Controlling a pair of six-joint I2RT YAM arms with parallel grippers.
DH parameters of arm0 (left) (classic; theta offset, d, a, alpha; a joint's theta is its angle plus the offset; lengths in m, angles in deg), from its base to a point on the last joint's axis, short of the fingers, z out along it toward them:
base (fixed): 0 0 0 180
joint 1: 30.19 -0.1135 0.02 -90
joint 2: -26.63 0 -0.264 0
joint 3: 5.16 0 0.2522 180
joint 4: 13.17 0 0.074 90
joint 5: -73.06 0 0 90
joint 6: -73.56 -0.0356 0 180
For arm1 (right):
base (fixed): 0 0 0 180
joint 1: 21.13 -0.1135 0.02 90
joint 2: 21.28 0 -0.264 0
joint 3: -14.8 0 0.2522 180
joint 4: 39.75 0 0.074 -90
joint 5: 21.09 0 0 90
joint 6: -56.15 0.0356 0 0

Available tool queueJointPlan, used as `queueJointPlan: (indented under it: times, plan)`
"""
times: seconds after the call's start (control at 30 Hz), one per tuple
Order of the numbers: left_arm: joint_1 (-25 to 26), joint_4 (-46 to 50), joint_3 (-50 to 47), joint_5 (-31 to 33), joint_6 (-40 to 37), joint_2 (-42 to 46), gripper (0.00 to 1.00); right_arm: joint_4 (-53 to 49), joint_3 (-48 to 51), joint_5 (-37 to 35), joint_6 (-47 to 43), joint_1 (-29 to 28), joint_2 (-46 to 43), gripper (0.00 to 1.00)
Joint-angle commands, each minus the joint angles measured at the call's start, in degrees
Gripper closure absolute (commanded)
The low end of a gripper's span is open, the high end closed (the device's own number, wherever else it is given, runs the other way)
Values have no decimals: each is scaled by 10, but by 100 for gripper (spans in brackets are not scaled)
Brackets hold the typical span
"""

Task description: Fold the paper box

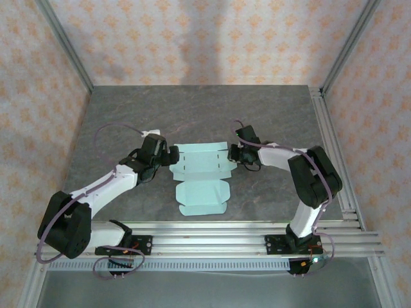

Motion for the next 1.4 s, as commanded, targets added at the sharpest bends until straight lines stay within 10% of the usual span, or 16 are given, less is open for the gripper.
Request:
queueJointPlan:
  times: [0.0,0.57,0.8,1.1,1.37]
  plan:
    - [3,16,12,8,2,-4,0,30,-15,-6,28,9,-1,92]
    - [3,41,61,-9,19,-19,0,262,112,-266,359,-44,-55,100]
    - [5,33,75,-30,35,-29,0,270,126,-321,285,-51,-88,60]
    - [19,-18,85,-95,120,-65,0,162,40,-5,46,84,-54,41]
    - [41,-4,112,-93,132,-95,0,-60,-175,97,-154,105,84,35]
